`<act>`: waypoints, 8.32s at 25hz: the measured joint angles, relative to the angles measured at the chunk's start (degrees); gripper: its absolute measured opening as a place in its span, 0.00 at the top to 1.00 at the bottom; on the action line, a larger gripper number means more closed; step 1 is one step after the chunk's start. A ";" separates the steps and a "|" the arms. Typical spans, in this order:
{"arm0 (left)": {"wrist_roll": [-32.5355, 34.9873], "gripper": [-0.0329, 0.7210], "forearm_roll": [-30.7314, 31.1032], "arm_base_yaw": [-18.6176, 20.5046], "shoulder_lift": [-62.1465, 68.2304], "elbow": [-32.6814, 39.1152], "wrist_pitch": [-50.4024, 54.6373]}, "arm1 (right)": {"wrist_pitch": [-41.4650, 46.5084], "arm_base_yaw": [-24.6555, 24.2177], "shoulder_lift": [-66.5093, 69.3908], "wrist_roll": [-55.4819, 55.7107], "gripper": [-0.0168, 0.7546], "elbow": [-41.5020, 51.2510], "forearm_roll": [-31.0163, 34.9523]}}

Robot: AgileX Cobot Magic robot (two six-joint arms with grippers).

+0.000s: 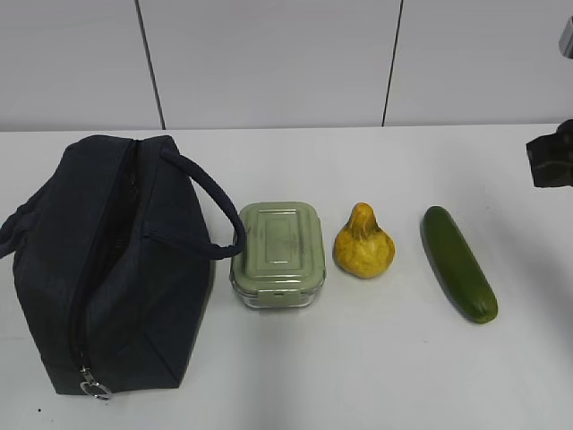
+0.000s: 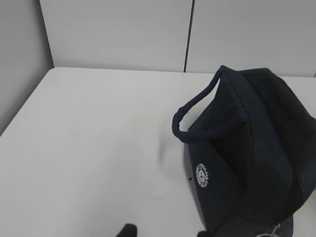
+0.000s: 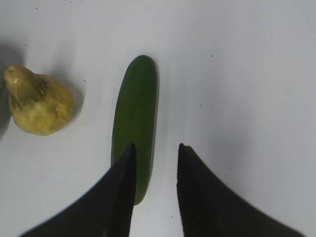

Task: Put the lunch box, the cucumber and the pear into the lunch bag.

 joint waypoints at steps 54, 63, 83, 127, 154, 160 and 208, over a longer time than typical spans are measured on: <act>18.09 0.68 -28.43 0.00 84.26 -29.72 -6.14 | 9.39 0.00 14.37 -4.10 0.47 -7.79 5.98; 18.42 0.97 -27.81 0.00 84.26 -29.97 -6.03 | 10.26 0.09 21.91 -6.74 0.36 -8.63 9.15; 18.49 0.97 -27.80 0.00 84.26 -29.97 -6.86 | 20.08 5.75 39.75 0.19 0.21 -29.16 -0.12; 18.49 0.97 -30.47 0.00 84.27 -29.97 -9.28 | 20.92 18.93 26.29 -22.79 0.42 -35.60 55.58; 18.49 0.98 -30.93 0.00 84.27 -29.97 -10.28 | 7.24 30.24 43.72 -43.43 0.42 -36.18 73.44; 18.49 0.98 -31.16 0.00 84.27 -29.97 -10.40 | 8.97 31.43 43.72 -38.68 0.36 -36.51 61.21; 18.51 0.98 -30.65 0.00 84.27 -29.97 -11.09 | 35.61 22.39 47.44 5.27 0.31 -58.40 -10.03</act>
